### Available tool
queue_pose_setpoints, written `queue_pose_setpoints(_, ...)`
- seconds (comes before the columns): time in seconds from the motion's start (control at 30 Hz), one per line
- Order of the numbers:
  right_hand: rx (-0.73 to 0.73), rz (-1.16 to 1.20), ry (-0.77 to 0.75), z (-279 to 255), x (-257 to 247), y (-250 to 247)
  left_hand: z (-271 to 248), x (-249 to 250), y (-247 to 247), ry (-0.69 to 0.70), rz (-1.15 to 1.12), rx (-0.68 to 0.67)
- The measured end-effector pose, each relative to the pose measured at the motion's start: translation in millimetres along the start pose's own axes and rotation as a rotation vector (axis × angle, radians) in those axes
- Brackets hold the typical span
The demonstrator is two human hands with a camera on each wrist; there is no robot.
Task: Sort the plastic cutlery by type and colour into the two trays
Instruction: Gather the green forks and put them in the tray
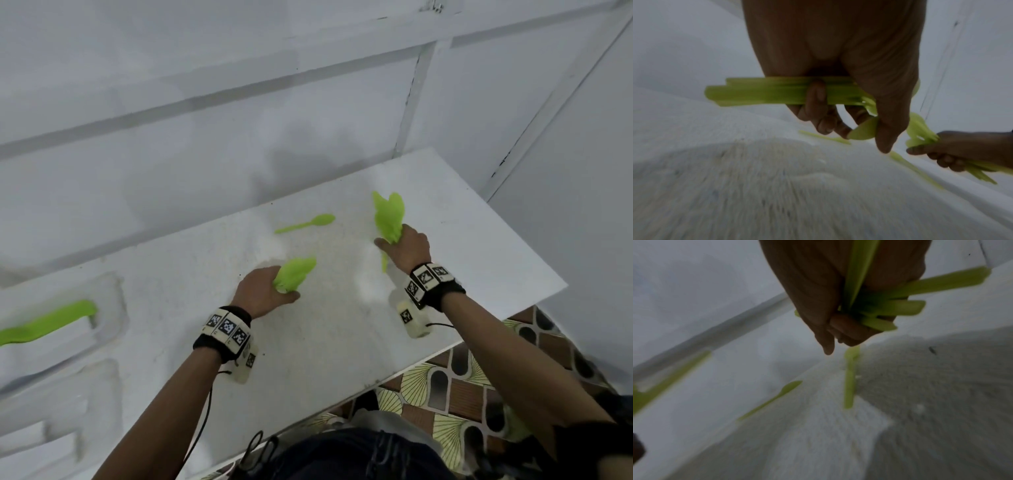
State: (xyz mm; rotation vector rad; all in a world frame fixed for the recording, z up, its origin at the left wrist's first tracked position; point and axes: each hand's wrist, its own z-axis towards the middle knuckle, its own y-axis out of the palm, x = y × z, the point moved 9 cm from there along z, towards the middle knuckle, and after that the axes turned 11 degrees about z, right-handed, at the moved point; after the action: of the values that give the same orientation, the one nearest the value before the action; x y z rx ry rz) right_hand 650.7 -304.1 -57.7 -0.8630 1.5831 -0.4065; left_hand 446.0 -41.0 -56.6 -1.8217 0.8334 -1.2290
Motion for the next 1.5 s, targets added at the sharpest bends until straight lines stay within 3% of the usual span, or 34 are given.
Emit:
queue_pose_setpoints(0.17, 0.098, 0.032, 0.158, 44, 8, -10, 17, -10, -17, -0.077, -0.248, 0.005)
queue_pose_setpoints(0.27, 0.071, -0.015, 0.199, 58, 11, -9, 26, -5, -22, -0.12, -0.385, 0.007)
queue_pose_setpoints(0.4, 0.006, -0.053, 0.13, 69, 10, 0, 40, 12, -29, -0.144, -0.667, 0.025)
queue_pose_setpoints(0.57, 0.017, 0.118, 0.035, 68, 0, 0, 83, 18, -55, -0.121, -0.899, 0.171)
queue_pose_setpoints(0.7, -0.066, 0.18, -0.024, 65, -1, 16, 114, 35, -81, -0.123, -0.847, 0.243)
queue_pose_setpoints(0.83, -0.191, 0.419, 0.034, 62, -10, 28, 137, 49, -86, -0.085, -0.749, 0.191)
queue_pose_setpoints(0.97, -0.226, 0.434, 0.028, 74, -32, 38, 134, 49, -86, -0.074, -0.634, 0.179)
queue_pose_setpoints(1.1, -0.252, 0.191, -0.162, 87, -74, 57, 121, 18, -84, -0.169, -0.785, 0.238)
queue_pose_setpoints(1.2, -0.318, -0.01, -0.31, 92, -99, 85, 106, 14, -91, -0.126, -0.886, 0.262)
queue_pose_setpoints(1.33, -0.398, -0.197, -0.396, 92, -115, 114, 85, -3, -93, -0.156, -0.875, 0.348)
queue_pose_setpoints(1.5, -0.421, -0.314, -0.419, 94, -117, 122, 65, -7, -62, -0.125, -0.887, 0.138)
